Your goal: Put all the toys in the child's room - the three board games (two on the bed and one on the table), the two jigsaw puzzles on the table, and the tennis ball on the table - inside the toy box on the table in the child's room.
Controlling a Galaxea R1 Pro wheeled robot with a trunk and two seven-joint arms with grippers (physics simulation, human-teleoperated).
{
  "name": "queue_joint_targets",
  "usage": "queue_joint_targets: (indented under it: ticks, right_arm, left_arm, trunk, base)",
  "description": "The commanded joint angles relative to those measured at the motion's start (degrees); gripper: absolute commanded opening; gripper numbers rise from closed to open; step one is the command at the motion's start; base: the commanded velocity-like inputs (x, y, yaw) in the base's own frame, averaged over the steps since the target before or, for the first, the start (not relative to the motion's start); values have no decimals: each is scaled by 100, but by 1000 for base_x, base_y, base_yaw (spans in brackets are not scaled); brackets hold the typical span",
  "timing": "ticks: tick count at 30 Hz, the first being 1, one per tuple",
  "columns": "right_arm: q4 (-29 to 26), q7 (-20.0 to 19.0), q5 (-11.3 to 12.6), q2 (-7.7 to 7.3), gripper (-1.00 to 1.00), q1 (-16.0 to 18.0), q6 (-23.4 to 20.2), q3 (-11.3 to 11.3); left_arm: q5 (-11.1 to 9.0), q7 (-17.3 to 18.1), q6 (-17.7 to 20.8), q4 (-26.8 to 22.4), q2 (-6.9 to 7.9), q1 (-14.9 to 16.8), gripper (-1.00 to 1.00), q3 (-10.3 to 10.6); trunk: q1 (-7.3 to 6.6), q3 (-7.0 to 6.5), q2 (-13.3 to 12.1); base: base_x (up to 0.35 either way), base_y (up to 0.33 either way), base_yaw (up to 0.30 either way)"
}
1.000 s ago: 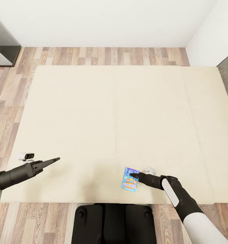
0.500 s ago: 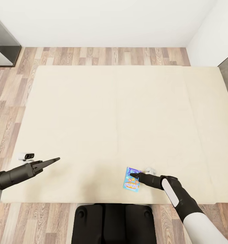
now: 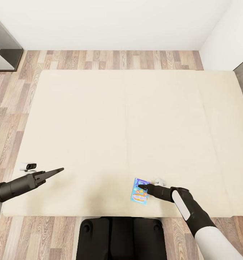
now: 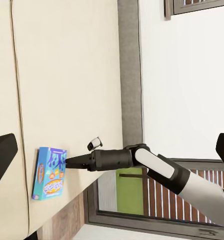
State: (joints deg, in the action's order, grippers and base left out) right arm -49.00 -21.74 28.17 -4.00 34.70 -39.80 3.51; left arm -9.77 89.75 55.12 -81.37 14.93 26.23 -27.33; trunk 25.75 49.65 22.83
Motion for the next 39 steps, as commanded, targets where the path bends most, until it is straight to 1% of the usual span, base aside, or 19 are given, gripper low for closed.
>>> queue_joint_targets:
  ticks: [1, 39]
  right_arm:
    - [-4, -6, 4, -5, 100, 2, -19, 10]
    - [-13, -6, -13, -5, 100, 2, -17, 18]
  left_arm:
    - [6, 25, 61, -1, 1, 2, 100, -1]
    - [4, 25, 61, -1, 1, 3, 100, -10]
  trunk:
    - [3, 6, 9]
    - [3, 6, 9]
  base:
    - [0, 0, 0]
    - [6, 5, 0]
